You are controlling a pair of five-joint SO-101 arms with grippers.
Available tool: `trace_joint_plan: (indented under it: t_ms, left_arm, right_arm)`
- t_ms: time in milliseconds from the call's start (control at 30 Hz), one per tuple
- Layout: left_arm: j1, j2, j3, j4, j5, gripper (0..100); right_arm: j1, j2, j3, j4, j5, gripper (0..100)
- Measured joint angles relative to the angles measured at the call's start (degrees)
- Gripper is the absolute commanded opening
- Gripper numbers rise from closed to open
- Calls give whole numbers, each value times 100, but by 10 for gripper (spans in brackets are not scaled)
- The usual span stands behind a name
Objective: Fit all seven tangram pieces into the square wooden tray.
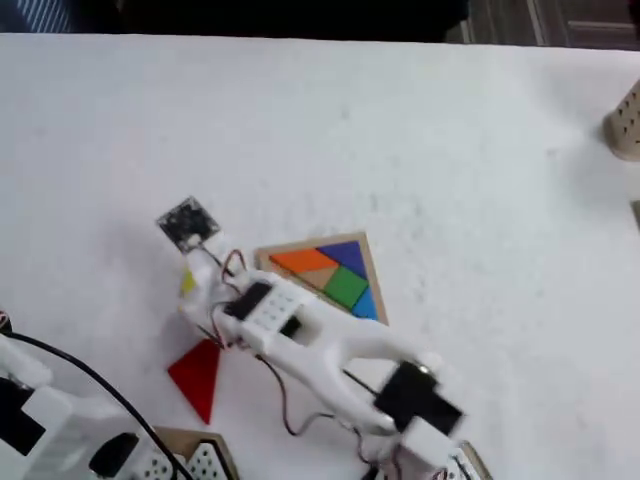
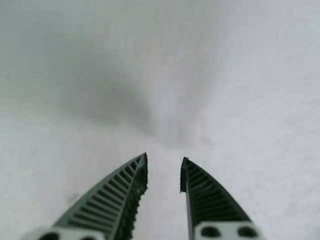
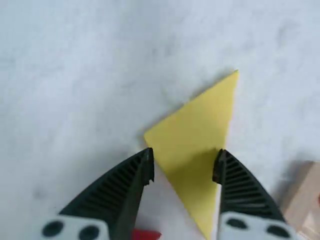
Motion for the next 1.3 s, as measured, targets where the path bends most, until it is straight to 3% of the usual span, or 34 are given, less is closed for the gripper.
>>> trace_joint_plan:
  t_ms: [267,767,1300]
  left_arm:
    - [0,0,0,0,0,24]
    - [26,0,0,0,0,24]
    - [158,0,0,-229,0,24]
  right_arm:
    - [-44,1037,-1503,1029,-308,302]
    - [-466,1160,-2022,1152,-598,302]
    - [-422,1873,-2716,1424,-862,303]
